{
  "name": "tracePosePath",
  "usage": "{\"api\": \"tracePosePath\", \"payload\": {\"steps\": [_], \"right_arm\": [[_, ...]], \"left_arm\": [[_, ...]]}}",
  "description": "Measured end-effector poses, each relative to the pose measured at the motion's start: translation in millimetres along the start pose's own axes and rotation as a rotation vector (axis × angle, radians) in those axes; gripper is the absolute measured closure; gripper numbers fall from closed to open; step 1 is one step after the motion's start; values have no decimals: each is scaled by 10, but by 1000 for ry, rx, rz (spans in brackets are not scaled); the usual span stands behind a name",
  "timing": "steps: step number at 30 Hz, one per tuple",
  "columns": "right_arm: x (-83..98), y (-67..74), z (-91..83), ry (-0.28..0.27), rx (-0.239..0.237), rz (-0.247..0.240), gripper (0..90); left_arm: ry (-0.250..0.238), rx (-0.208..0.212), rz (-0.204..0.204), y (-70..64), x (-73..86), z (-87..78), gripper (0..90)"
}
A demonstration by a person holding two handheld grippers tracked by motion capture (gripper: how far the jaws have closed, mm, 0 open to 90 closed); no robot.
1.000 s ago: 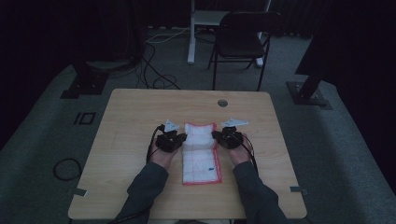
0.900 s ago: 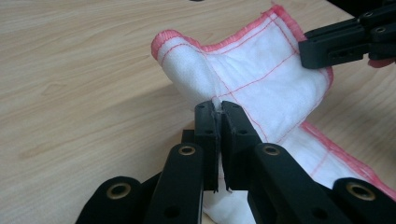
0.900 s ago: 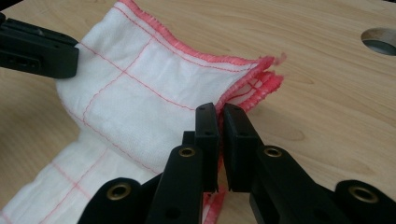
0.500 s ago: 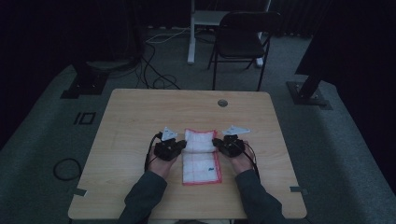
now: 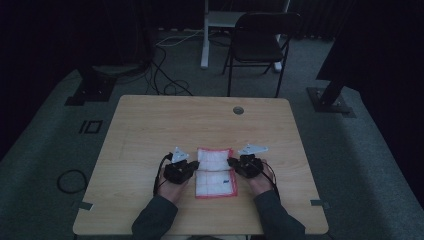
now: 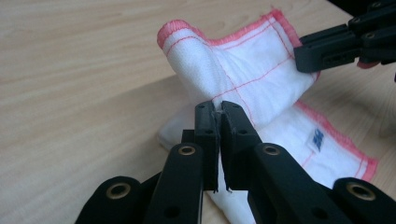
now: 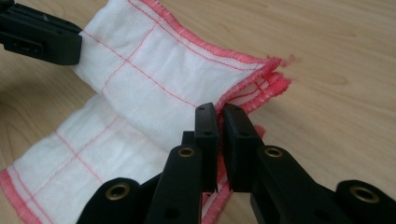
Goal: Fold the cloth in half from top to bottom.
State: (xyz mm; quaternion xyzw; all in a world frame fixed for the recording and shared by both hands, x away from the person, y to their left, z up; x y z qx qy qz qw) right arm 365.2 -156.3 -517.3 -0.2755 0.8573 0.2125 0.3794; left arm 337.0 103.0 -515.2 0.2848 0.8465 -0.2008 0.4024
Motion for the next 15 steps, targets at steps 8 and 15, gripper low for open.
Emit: {"api": "tracePosePath", "payload": {"steps": [8,15], "right_arm": [[143,27,12,15,-7,11,853],[216,13,32,34,-14,26,846]], "left_arm": [[52,-8,-14,-72,200,69,867],[65,-10,-16,-74,278,96,852]]}}
Point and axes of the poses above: each handheld gripper's, and its own axes: z roughly forward along the jaws, x roughly out of its underside, y roughly to its left, the point moved 1 cm from there along z, roughly forward along the jaws, and after that the axes turned 4 degrees about z, right-handed, at the moved point
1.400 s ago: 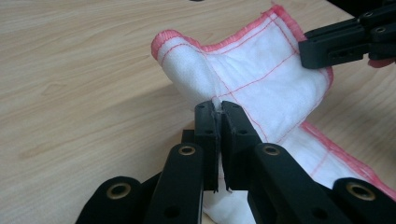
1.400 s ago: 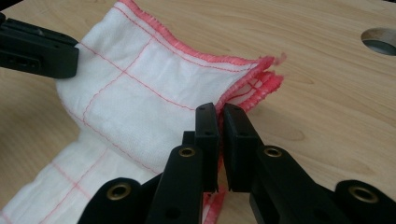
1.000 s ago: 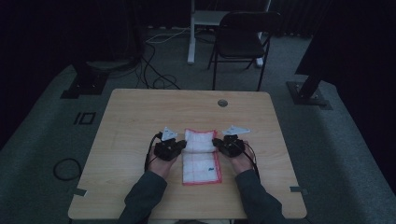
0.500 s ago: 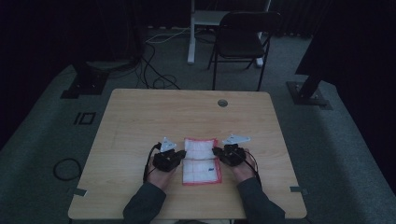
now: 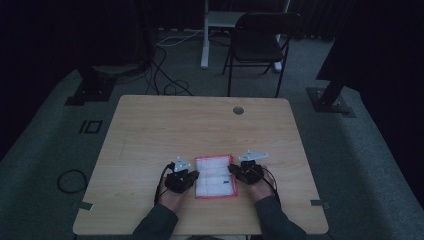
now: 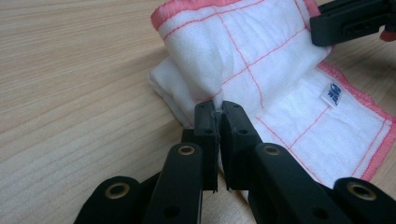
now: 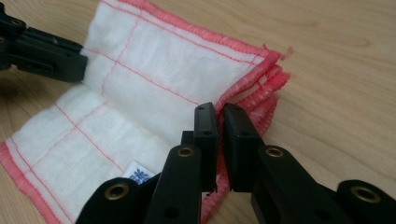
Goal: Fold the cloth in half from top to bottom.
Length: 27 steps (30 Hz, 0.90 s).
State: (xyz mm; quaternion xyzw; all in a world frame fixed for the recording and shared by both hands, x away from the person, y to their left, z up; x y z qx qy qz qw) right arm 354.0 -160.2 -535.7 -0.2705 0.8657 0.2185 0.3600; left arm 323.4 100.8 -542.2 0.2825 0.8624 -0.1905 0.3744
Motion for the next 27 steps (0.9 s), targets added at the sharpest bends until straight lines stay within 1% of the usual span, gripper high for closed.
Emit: {"api": "tracePosePath", "payload": {"steps": [2,3,4,5,6,7,8,9,10,11,12,13,14,15,16,17,18,19,20,21,22,23,24,25,26,27], "right_arm": [[0,-4,-4,4,6,6,830],[-12,-2,-15,4,20,5,772],[-12,-2,-15,4,20,5,772],[-30,-13,-38,2,25,6,685],[-30,-13,-38,2,25,6,685],[-45,-28,-65,-7,25,4,641],[-45,-28,-65,-7,25,4,641],[-70,-49,-95,-21,28,10,619],[-70,-49,-95,-21,28,10,619],[-104,-68,-118,-34,27,20,601],[-104,-68,-118,-34,27,20,601],[-145,-87,-122,-46,29,32,590],[-145,-87,-122,-46,29,32,590],[-190,-100,-114,-52,30,47,581],[-190,-100,-114,-52,30,47,581],[-239,-115,-88,-57,31,57,569],[-239,-115,-88,-57,31,57,569],[-284,-140,-43,-55,35,82,558],[-284,-140,-43,-55,35,82,558],[-323,-169,6,-48,27,114,552],[-323,-169,6,-48,27,114,552],[-358,-189,50,-44,17,139,539],[-358,-189,50,-44,17,139,539],[-388,-200,96,-35,18,152,519],[-388,-200,96,-35,18,152,519],[-410,-201,135,-19,17,156,509]], "left_arm": [[5,-6,1,-1,-7,-6,834],[4,-8,2,13,-15,-18,784],[4,-8,2,13,-15,-18,751],[-15,-5,-11,35,-31,-46,716],[-15,-5,-11,35,-31,-46,703],[-37,0,-13,50,-63,-81,674],[-37,0,-13,50,-63,-81,657],[-54,2,-14,64,-106,-113,648],[-54,2,-14,64,-106,-113,639],[-73,-2,-18,86,-156,-138,629],[-73,-2,-18,86,-156,-138,623],[-87,-6,-26,117,-209,-153,617],[-87,-6,-26,117,-209,-153,612],[-98,-13,-34,149,-265,-155,610],[-98,-13,-34,149,-265,-155,607],[-105,-21,-40,183,-315,-140,603],[-105,-21,-40,183,-315,-140,598],[-107,-24,-44,208,-343,-123,585],[-110,-25,-50,228,-363,-107,585],[-116,-27,-60,262,-395,-77,549],[-116,-27,-60,262,-395,-77,537],[-114,-18,-69,296,-424,-34,534],[-114,-18,-69,296,-424,-34,526],[-112,-3,-79,314,-446,12,509],[-112,-3,-79,314,-446,12,507],[-108,10,-78,317,-465,53,502]]}}
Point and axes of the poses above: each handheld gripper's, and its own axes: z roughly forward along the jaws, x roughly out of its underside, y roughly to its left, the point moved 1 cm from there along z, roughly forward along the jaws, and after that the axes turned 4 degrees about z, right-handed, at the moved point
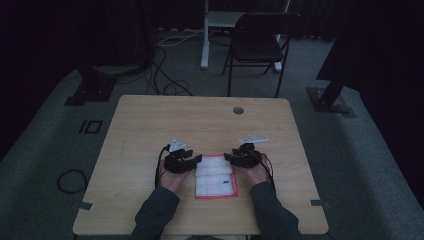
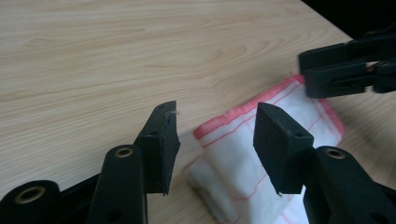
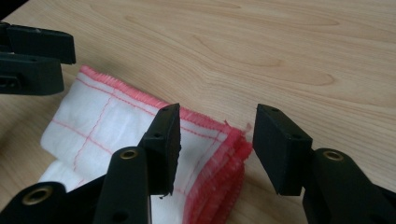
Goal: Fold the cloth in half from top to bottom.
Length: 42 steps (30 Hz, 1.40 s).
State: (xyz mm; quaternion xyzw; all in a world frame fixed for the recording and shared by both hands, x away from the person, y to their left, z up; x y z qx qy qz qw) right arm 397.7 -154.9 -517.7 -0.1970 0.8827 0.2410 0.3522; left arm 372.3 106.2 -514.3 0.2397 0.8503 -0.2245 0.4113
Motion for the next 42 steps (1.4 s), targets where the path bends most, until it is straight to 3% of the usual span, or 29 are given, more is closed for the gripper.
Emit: {"api": "tracePosePath", "payload": {"steps": [3,6,12,15,17,18,19,20,24,30,42], "right_arm": [[-13,-5,41,13,2,1,486],[-16,-22,90,34,2,13,473],[12,-72,98,51,-27,58,495],[37,-79,99,54,-49,67,511],[57,-78,92,53,-59,72,562],[68,-71,75,49,-77,70,647],[68,-71,75,49,-77,70,647],[70,-54,51,42,-77,48,726],[60,-8,-23,19,-73,12,803],[79,74,-122,-2,-55,-45,822],[208,131,-277,-31,-87,-60,822]], "left_arm": [[3,4,-8,18,-9,42,484],[29,32,-60,75,6,140,460],[74,55,-73,77,42,206,462],[82,59,-68,68,47,209,520],[88,51,-59,49,42,202,603],[86,49,-52,22,32,185,663],[86,49,-52,22,32,185,699],[80,45,-40,-3,20,163,745],[70,44,-21,-57,-7,108,836],[42,52,-5,-134,-6,11,854],[10,78,8,-210,120,-162,852]]}}
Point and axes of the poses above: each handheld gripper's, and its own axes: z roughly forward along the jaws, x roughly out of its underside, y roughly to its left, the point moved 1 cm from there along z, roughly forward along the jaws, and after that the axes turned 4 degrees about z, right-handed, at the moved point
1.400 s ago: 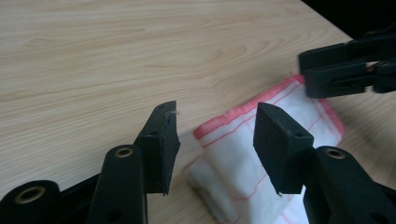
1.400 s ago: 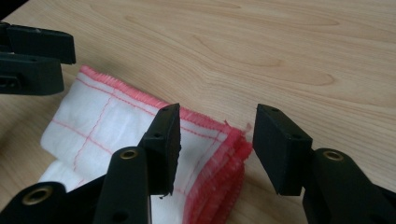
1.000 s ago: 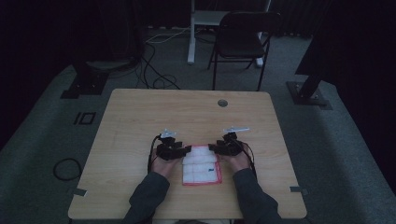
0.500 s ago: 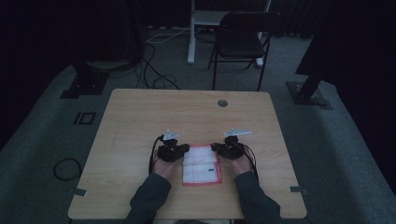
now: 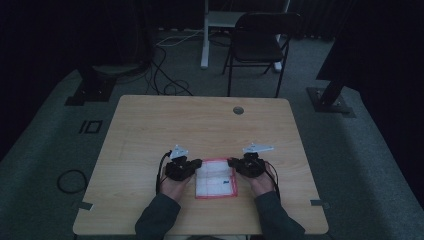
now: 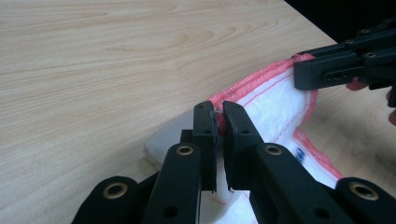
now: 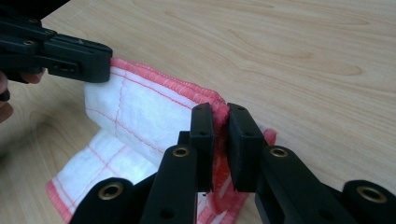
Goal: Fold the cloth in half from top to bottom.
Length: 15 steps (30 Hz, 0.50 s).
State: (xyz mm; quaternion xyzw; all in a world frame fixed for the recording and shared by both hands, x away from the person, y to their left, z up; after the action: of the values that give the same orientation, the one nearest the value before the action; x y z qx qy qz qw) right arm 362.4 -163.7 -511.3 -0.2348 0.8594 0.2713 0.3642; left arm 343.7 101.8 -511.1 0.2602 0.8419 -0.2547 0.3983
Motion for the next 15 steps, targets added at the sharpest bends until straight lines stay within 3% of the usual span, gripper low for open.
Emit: {"api": "tracePosePath", "payload": {"steps": [15], "right_arm": [[179,27,-59,-5,-24,-1,818]], "left_arm": [[-7,14,6,-87,132,-89,845]]}}
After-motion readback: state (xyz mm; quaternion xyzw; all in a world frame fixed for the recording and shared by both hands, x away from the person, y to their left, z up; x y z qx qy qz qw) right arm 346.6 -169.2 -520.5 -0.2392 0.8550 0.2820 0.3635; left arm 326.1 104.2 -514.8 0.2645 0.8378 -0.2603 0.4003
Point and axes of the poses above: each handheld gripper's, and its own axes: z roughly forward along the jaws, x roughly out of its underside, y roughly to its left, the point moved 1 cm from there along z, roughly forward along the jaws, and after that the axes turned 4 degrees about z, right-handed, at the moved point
